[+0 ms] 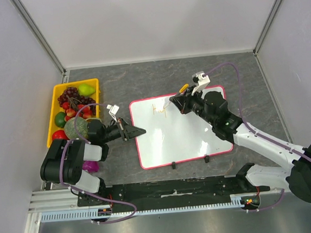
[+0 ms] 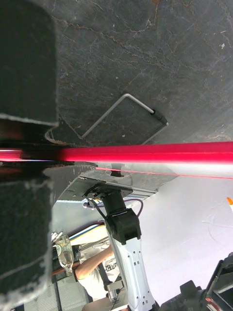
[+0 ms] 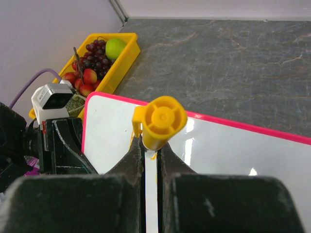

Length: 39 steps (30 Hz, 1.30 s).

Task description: Write a sentence on the whiteboard

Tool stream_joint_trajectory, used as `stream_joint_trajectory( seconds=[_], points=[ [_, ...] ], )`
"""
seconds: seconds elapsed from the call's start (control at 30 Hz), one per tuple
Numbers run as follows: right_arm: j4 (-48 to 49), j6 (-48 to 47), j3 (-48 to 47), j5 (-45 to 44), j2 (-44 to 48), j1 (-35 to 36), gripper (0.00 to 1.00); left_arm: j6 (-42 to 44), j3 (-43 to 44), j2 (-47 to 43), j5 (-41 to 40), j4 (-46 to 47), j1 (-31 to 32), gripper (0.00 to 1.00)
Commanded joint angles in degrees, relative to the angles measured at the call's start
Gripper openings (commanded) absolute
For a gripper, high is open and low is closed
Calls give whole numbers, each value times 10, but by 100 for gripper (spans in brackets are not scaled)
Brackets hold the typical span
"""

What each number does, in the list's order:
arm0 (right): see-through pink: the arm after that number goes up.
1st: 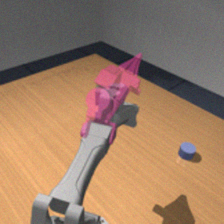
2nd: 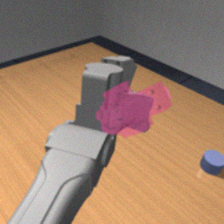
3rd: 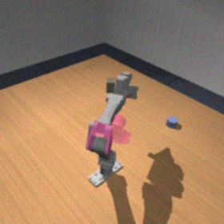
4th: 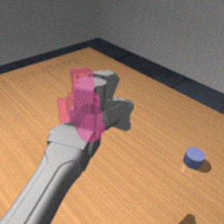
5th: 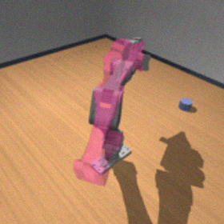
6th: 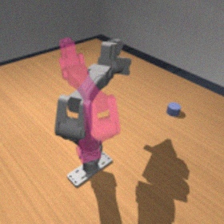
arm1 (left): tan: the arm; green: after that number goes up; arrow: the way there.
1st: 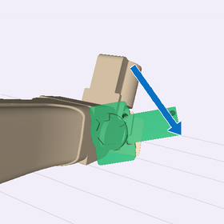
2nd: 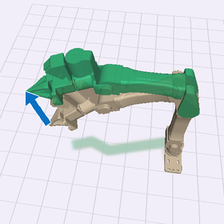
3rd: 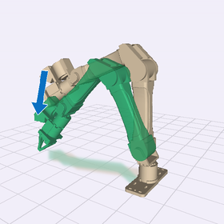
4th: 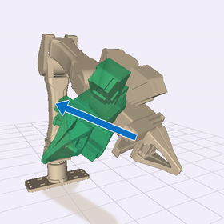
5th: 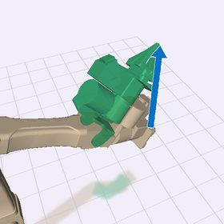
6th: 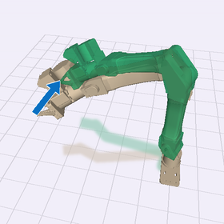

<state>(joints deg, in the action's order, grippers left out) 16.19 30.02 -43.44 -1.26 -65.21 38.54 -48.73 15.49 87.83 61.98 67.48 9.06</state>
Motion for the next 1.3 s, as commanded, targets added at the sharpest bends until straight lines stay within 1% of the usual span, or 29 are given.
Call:
stream_joint_trajectory(
  seconds=[0.0,0.13,0.33,0.7,1.27],
  points=[
    [8,-13,-34,-30,-17,-7,0,85,3,8,-34,-24,1,2],
    [16,-15,-33,-45,-29,-10,0,85,2,7,-33,-24,1,2],
    [34,-10,-36,-42,-41,-12,0,85,3,9,-33,-24,0,2],
    [39,-3,-35,-34,-61,-15,0,85,3,9,-32,-24,1,2],
    [6,-16,-29,-60,-49,-27,0,85,3,8,-34,-25,1,2]
  ],
)
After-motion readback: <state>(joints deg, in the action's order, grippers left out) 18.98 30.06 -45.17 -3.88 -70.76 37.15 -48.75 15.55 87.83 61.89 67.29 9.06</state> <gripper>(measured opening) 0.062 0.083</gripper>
